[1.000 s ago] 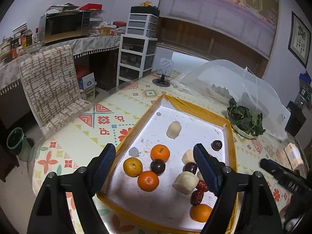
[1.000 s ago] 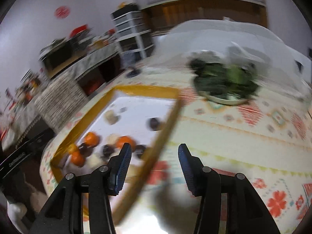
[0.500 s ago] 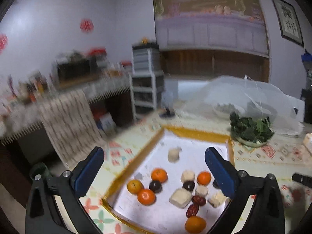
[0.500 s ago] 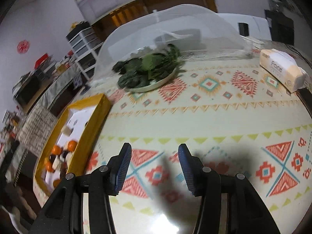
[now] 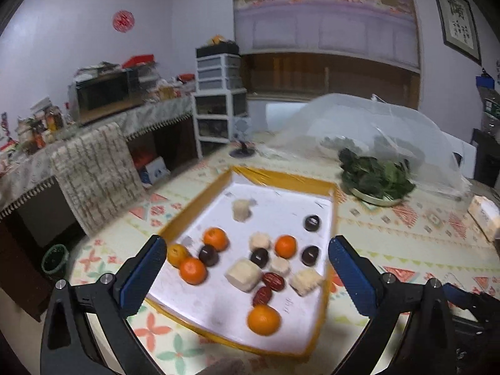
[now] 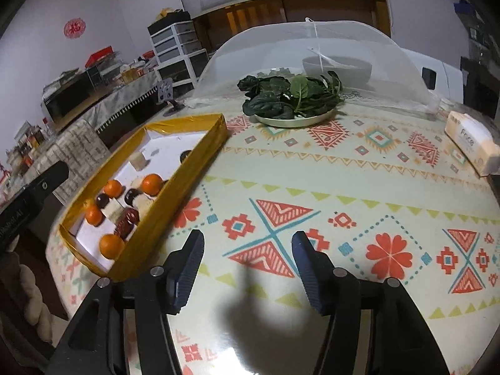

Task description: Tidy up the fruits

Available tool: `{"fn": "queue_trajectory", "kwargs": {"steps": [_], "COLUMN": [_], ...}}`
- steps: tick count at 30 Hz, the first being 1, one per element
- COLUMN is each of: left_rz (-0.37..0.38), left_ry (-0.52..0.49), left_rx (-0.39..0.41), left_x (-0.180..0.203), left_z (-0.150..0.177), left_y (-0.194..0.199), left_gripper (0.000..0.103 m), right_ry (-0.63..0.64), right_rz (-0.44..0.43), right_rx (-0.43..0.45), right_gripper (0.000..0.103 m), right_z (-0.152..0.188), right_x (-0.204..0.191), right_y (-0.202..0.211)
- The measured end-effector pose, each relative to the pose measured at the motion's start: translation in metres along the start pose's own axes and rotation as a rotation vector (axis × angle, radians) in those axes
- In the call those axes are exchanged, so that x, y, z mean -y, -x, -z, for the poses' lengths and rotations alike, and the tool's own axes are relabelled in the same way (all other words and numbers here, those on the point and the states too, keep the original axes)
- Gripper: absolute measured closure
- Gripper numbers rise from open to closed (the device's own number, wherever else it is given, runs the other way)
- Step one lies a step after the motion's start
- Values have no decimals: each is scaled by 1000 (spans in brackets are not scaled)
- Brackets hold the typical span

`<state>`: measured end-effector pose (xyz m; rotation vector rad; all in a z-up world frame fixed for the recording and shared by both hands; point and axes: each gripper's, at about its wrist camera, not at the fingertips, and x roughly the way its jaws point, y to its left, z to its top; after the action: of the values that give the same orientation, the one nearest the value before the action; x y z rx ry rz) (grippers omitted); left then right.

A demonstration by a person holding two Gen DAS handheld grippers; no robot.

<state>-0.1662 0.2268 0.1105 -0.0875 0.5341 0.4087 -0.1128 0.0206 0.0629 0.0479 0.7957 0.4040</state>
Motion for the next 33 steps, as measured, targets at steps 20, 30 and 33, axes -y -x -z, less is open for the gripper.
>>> {"fn": "queue_trajectory", "kwargs": {"steps": [20,30,33], "left_rz": [40,70,44], "left_ry": [-44,18,28], "left_rx": [-47,-43,-16], "left_x": [15,2,-1], "left_z": [8,8,6], "left_y": [-4,-7,-1], "left_gripper": [0,0,0], "right_ry": [108,180,198], "right_rz": [31,15,4], "right_rx": [-2,-4,-6], "right_gripper": [35,35,35], "right_z": [12,18,20], "right_x": [-27,-48,-55], "right_y": [-3,-7,-6]}}
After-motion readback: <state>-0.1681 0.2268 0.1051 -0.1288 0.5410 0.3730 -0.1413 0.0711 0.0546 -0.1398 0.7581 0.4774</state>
